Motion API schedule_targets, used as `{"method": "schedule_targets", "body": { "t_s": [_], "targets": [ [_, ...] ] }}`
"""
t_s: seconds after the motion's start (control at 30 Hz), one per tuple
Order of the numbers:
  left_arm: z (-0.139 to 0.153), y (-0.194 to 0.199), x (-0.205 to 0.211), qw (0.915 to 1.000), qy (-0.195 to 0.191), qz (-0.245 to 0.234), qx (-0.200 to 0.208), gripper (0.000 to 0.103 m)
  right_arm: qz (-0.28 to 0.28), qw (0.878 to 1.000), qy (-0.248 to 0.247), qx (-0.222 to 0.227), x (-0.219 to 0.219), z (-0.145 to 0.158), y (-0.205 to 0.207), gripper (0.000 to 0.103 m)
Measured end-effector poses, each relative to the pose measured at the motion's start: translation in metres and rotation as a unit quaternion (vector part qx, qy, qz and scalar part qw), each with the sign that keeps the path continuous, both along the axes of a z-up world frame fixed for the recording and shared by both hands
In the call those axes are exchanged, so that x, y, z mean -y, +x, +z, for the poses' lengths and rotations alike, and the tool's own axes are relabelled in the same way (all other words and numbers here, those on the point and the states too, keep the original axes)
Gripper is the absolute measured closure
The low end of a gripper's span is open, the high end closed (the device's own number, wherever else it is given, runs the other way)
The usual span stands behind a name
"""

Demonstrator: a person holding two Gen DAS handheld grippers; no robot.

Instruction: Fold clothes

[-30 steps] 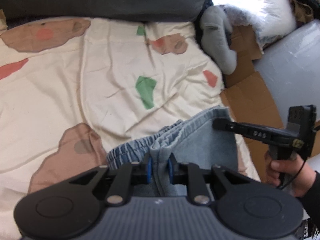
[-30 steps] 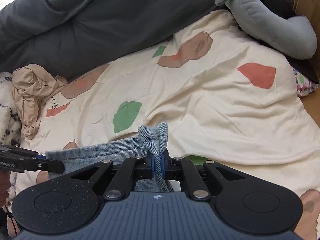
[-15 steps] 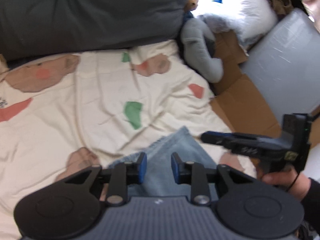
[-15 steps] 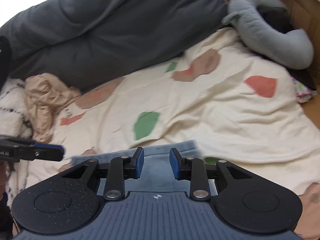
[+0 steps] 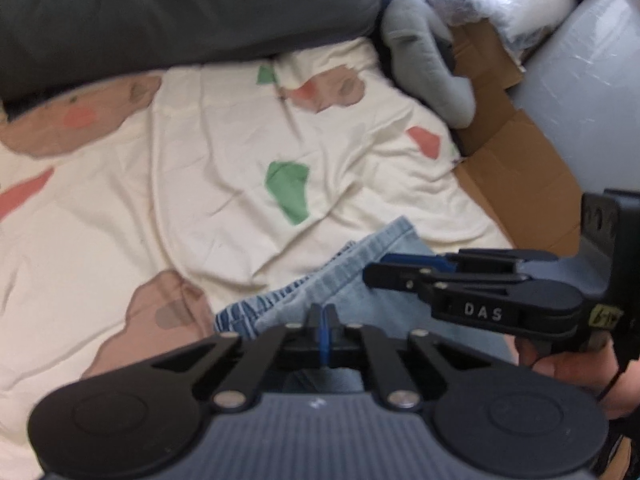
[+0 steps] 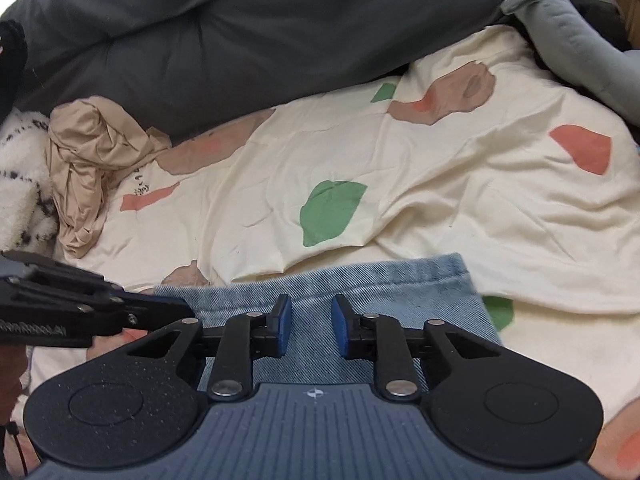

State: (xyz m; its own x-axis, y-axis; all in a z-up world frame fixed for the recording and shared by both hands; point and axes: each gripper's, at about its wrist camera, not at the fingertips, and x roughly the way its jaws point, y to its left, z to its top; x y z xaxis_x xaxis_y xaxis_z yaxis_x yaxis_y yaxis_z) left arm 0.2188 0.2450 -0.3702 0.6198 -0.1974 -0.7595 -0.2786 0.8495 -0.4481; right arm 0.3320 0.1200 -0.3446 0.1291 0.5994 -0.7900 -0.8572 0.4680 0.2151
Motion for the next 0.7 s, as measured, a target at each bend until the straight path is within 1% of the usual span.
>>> {"method": "schedule_targets", "body": {
  "t_s": [0.1,0.23,0.3,0.37,0.4,0.47,0.5,0.53,0.63,0.67,0.7],
  "targets": [
    [-0.013,-0.001,-0.004,1.0000,-0.005,0.004,-0.004,0.100,0.009,1.000,-0.016,0.002,-0.009,-0.011,-0.002,0.080],
    [-0.026,-0.001,-0.003,1.0000,0.005,-0.003,0.004,0.100,0.013,1.000,-0.021,0.006,-0.012,-0.019,-0.003,0.085],
    [-0.027,-0.001,-0.002,1.0000,0.008,-0.003,0.005,0.100,0.020,0.999,-0.026,0.016,-0.014,-0.020,-0.004,0.087],
    [-0.022,-0.001,-0.001,0.9999,0.011,-0.002,0.002,0.100,0.011,1.000,-0.023,0.004,-0.013,-0.015,-0.001,0.086],
    [-0.016,-0.002,0.000,0.9999,0.013,-0.003,0.006,0.100,0.006,1.000,-0.021,-0.003,-0.012,-0.012,0.001,0.086],
    [-0.004,-0.006,0.002,0.9997,0.018,-0.003,0.019,0.101,0.003,1.000,0.003,-0.006,-0.002,-0.004,0.001,0.084],
    [0.000,-0.008,0.004,0.9996,0.016,-0.003,0.024,0.100,0.007,1.000,0.004,0.000,0.003,-0.001,-0.001,0.084],
    [0.004,-0.010,0.005,0.9995,0.012,-0.004,0.030,0.097,0.011,1.000,0.002,0.008,0.008,0.001,-0.003,0.084],
    [0.008,-0.011,0.013,0.9993,0.007,-0.009,0.037,0.096,0.023,0.999,-0.008,0.032,0.023,0.006,-0.011,0.075],
    [0.009,-0.010,0.017,0.9991,0.009,-0.013,0.039,0.096,0.023,0.999,-0.010,0.041,0.030,0.006,-0.013,0.071],
    [0.009,-0.010,0.021,0.9990,0.010,-0.017,0.041,0.090,0.022,0.998,-0.011,0.051,0.037,0.006,-0.015,0.070]
  ]
}}
